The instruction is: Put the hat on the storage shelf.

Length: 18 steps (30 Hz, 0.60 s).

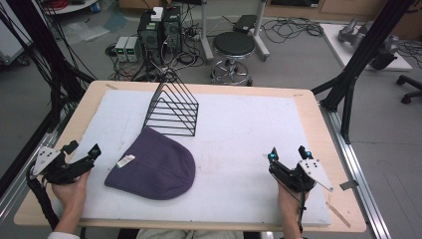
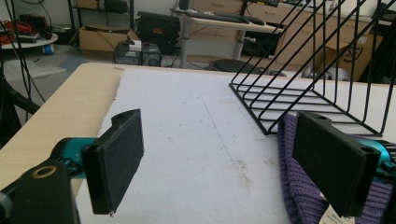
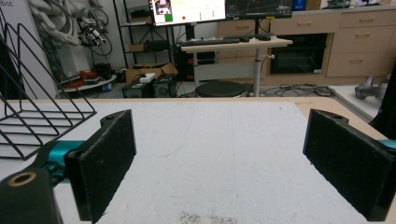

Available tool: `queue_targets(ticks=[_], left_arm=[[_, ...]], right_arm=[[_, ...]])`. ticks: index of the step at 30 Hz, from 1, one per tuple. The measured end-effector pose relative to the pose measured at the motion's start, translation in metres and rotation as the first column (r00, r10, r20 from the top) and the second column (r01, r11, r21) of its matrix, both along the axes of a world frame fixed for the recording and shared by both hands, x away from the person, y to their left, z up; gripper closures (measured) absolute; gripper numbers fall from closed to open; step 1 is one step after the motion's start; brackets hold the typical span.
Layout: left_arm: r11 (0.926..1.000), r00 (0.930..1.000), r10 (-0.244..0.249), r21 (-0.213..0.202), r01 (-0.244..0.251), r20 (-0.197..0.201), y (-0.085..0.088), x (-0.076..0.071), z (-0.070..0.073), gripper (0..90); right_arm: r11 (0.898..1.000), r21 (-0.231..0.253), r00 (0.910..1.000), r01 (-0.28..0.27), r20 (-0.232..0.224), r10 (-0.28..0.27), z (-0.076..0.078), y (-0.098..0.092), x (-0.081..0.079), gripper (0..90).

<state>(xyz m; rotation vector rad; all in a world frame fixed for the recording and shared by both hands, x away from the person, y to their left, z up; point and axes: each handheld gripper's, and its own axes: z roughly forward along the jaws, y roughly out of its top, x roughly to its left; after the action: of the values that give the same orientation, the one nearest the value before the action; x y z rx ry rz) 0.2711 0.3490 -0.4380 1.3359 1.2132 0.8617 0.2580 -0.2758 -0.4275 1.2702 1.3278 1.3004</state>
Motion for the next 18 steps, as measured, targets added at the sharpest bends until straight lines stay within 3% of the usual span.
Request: queue_targets(ticks=[18], left_arm=[[1.0, 1.0, 0.004, -0.006, -0.004, 0.0, 0.0017, -0.0002, -0.0001, 17.5]], right_arm=[[1.0, 0.024, 0.9999, 0.006, -0.016, -0.006, -0.001, -0.001, 0.0006, 8.7]])
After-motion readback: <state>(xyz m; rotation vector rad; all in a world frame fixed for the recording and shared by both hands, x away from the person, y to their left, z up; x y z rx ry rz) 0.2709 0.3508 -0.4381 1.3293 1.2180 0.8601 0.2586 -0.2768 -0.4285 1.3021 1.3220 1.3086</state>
